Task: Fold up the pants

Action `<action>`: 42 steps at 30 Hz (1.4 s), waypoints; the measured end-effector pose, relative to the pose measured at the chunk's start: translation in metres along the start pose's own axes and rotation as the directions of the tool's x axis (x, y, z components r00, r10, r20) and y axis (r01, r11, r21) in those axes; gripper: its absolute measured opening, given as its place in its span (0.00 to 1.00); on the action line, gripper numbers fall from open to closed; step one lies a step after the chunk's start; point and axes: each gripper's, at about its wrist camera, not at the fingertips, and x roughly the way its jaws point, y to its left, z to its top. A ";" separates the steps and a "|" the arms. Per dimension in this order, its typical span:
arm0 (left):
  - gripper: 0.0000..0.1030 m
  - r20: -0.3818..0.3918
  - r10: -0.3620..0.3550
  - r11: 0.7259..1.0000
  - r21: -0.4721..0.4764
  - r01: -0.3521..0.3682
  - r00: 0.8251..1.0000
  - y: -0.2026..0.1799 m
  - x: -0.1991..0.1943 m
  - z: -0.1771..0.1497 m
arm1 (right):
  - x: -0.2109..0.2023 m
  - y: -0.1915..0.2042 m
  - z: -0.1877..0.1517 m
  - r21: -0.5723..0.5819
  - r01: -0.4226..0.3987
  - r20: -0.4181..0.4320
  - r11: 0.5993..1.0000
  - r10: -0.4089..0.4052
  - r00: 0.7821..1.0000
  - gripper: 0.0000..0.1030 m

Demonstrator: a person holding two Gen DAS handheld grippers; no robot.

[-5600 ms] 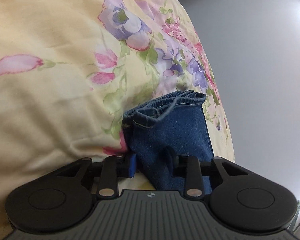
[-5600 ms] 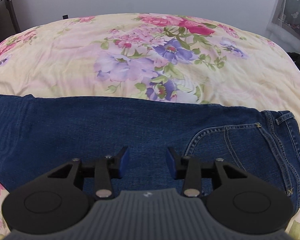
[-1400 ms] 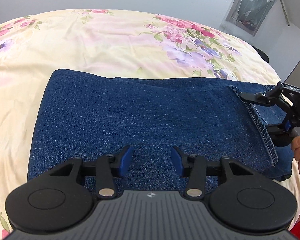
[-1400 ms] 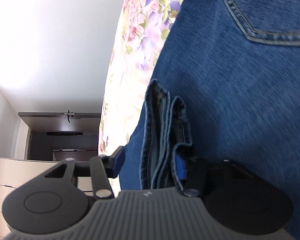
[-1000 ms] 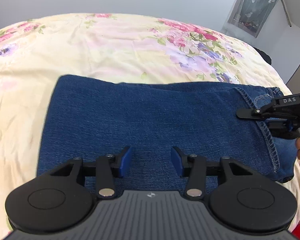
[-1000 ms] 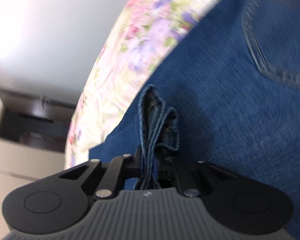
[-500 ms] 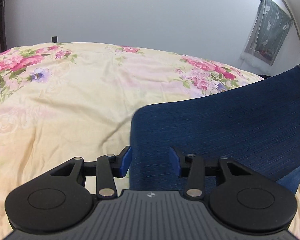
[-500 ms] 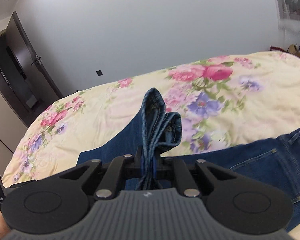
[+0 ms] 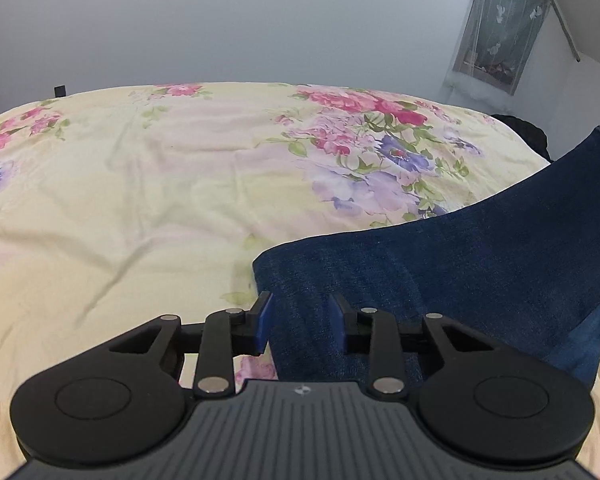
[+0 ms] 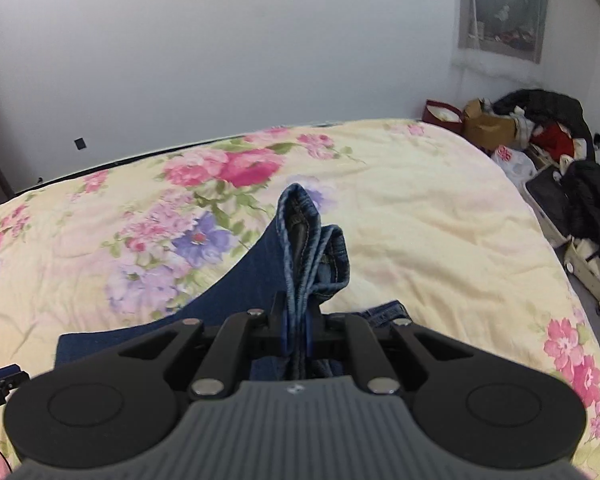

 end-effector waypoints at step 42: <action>0.33 -0.059 0.029 0.995 -0.099 -0.034 0.998 -0.001 0.024 -0.027 | 0.066 -0.156 -0.154 0.657 -0.201 0.054 0.727 0.221 0.974 0.51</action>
